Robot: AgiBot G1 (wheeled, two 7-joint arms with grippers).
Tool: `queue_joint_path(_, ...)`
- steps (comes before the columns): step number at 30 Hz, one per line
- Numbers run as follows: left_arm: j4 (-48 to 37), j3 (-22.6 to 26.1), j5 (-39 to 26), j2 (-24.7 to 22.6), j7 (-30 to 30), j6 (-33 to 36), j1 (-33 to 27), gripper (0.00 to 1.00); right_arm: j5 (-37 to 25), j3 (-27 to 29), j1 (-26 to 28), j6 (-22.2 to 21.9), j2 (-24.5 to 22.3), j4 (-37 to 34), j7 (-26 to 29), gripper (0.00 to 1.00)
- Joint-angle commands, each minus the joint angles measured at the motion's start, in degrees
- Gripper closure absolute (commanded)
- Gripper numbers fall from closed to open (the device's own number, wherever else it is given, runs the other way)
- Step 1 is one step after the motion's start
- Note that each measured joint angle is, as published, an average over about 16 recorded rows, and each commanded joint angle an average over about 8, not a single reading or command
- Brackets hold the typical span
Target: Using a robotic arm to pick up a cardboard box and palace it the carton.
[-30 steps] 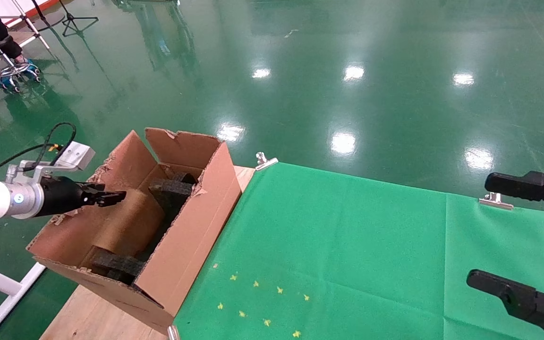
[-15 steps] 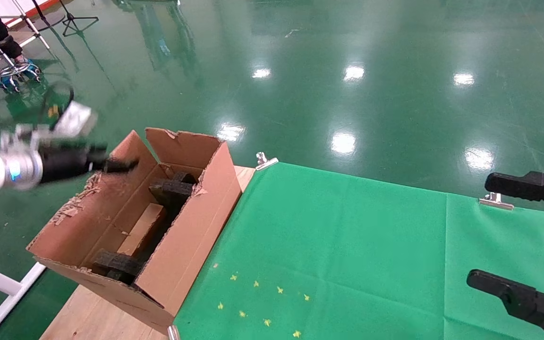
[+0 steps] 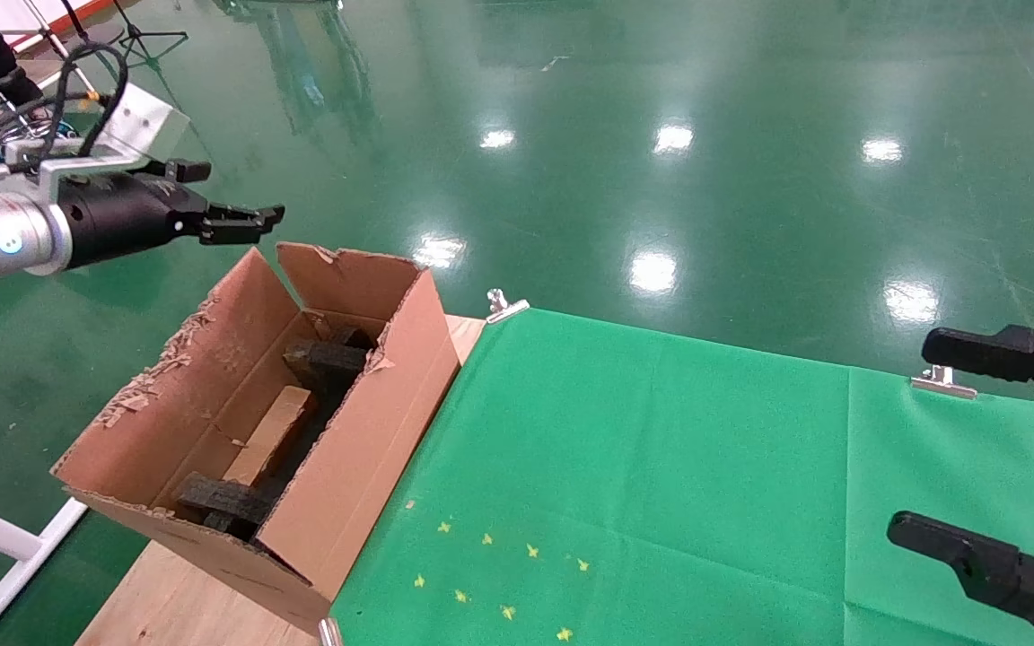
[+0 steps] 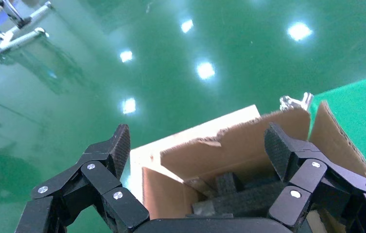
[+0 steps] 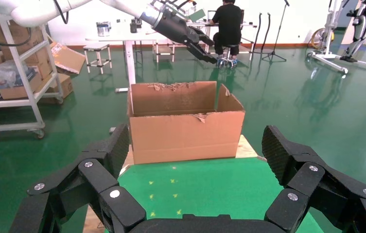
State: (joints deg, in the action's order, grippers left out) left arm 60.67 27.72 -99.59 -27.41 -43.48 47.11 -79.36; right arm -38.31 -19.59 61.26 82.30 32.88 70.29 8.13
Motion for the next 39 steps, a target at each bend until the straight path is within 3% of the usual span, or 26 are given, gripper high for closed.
queue_joint_path(1, -0.5, 0.1, -0.3, 0.0, -0.3, 0.0, 0.3, 0.00, 0.0, 0.0, 0.0, 0.0, 0.0, 0.0, 0.0, 0.00)
queue_joint_path(7, 0.2, -0.5, 3.1, -0.5, 1.6, 2.3, 1.3, 0.00, 0.0, 0.0, 0.0, 0.0, 0.0, 0.0, 0.0, 0.00)
queue_joint_path(39, 7.4, -6.9, 34.2, -4.5, 19.3, 22.9, 10.7, 0.00, 0.0, 0.0, 0.0, 0.0, 0.0, 0.0, 0.0, 0.00)
